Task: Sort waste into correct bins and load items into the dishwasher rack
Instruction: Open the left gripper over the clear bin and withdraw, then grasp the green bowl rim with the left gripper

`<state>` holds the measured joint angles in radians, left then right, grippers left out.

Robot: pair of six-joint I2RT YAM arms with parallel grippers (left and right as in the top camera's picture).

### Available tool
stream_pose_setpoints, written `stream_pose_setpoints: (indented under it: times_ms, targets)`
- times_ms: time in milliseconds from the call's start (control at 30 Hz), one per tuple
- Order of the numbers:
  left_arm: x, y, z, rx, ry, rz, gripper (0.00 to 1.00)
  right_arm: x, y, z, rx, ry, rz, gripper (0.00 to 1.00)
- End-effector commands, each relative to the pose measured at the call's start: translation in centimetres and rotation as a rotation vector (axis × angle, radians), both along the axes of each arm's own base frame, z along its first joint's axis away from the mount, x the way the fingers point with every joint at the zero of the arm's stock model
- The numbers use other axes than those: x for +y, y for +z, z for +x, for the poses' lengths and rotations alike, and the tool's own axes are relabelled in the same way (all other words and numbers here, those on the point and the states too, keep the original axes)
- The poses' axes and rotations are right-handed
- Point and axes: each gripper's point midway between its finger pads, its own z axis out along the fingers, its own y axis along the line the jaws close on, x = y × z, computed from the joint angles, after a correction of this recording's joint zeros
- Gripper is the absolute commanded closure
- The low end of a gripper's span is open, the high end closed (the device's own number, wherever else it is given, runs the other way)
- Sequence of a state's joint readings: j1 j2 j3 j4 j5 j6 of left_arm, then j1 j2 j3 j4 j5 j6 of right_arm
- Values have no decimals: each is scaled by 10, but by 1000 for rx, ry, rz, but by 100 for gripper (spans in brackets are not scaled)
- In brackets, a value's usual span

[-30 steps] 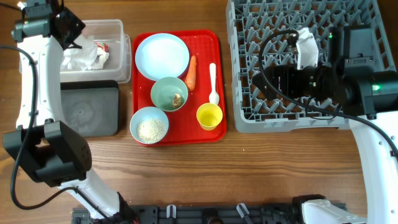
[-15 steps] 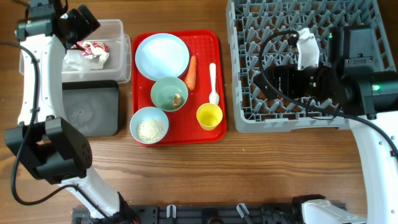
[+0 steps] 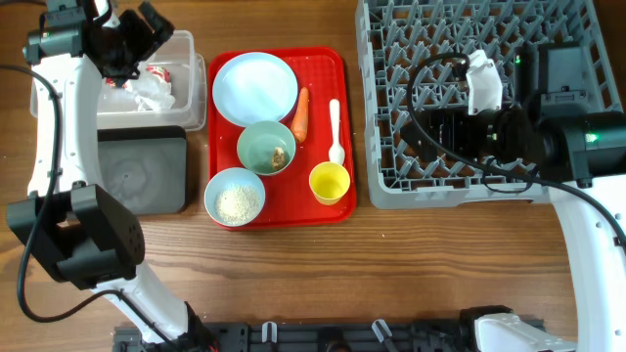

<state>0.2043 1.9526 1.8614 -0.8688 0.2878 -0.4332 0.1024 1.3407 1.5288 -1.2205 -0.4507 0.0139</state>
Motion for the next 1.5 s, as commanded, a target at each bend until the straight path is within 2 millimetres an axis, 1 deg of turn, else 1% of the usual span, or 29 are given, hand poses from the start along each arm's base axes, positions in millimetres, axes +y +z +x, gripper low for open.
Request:
stream_pose_setpoints:
  times_ms: [0,33,100,133,267,367,400,467,500,567,600,633,667,700,733,767,800,833,867,900,933,967,1033,1067,1167,1200,1233,1367,1467]
  targets:
    - [39,-16,-12,96,221,84,0,0,4,1,-17,9,-13,0]
    - [38,-16,-11,91,214,78,0,0,4,1,-17,9,-13,0]
    - [-10,0,1,-44,-178,17,0,0,4,1,-16,9,-13,0]
    - [-22,5,1,-83,-281,1,0,0,4,1,-16,9,-13,0]
    - [-27,8,2,-123,-355,26,0,0,4,1,-16,9,-13,0]
    - [-44,11,-6,-177,-536,36,0,0,4,1,-16,8,-13,0]
    - [-45,8,-8,-175,-565,55,0,-1,4,1,-15,8,-13,0]
    - [-38,4,-6,-152,-532,82,0,-1,4,1,-14,7,-12,0]
    - [-28,1,-4,-127,-475,103,0,0,4,1,-14,7,-12,0]
    - [9,-8,-1,-20,-176,127,0,0,4,1,-15,6,-12,0]
    - [51,-19,-15,105,200,117,0,0,4,1,-16,6,-12,0]
    - [64,-22,-23,142,363,72,0,0,4,1,-15,7,-12,0]
    - [62,-21,-21,131,370,20,0,0,4,1,-15,7,-12,1]
    - [50,-14,-11,81,278,-26,0,-1,4,1,-14,7,-13,0]
    - [-6,16,9,-138,-210,-88,0,-1,3,1,-15,8,-14,0]
    - [-51,42,-1,-340,-597,-114,0,-1,3,1,-15,8,-14,0]
    - [-68,51,-9,-430,-744,-116,0,-1,3,1,-14,9,-14,0]
    - [-35,27,4,-282,-540,-3,0,-1,3,0,-12,9,-14,0]
    - [10,6,8,-119,-246,95,0,-1,3,0,-9,8,-14,0]
    - [45,-7,1,-9,-15,170,0,-1,3,0,-9,9,-15,0]
    - [67,-13,-9,60,137,220,0,-1,3,-1,-8,9,-15,0]
    - [68,-16,-13,81,151,218,0,-1,3,0,-9,9,-15,0]
    - [27,-12,-9,22,-114,141,0,-1,3,1,-15,9,-14,0]
    - [9,-8,-10,-2,-207,111,1,-1,4,2,-19,9,-14,0]
    - [-31,-3,-28,40,-306,83,1,0,4,1,-17,9,-13,0]
    - [-40,-2,-33,51,-324,78,2,0,4,1,-16,8,-13,0]
    - [-62,4,-46,81,-352,62,10,0,4,1,-17,8,-13,0]
    - [-123,22,-84,131,-478,70,12,-1,4,1,-18,8,-13,0]
    - [-160,13,-115,227,-568,133,19,0,4,1,-16,6,-12,0]
